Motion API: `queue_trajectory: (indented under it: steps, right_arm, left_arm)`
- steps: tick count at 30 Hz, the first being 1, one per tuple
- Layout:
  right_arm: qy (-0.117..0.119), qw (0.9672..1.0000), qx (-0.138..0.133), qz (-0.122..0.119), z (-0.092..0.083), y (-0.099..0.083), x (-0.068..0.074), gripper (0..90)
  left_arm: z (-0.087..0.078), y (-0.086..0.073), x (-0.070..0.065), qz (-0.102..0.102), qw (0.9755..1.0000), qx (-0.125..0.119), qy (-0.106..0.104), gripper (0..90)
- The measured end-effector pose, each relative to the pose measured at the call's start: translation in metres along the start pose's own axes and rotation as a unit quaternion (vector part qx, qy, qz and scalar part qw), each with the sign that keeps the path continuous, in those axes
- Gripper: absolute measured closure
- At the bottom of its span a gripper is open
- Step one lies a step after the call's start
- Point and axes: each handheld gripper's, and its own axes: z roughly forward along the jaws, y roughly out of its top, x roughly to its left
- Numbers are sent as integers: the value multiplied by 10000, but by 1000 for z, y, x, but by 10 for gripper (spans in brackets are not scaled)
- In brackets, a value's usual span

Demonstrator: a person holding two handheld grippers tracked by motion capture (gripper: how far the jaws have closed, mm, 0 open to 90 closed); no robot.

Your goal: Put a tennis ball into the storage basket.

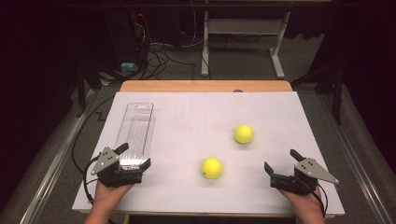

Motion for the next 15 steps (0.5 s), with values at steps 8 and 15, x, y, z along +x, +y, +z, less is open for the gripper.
queue_trajectory:
  steps: [8, 15]
  right_arm:
    - [32, 10000, -20, 1, 0, 1, 1, 0]
    - [26, 10000, -14, -40, 1, 1, 2, 0]
  left_arm:
    - [-1, 0, -1, -43, 10000, 0, -47, 3]
    - [3, 4, -7, 6, 9999, 15, -129, 5]
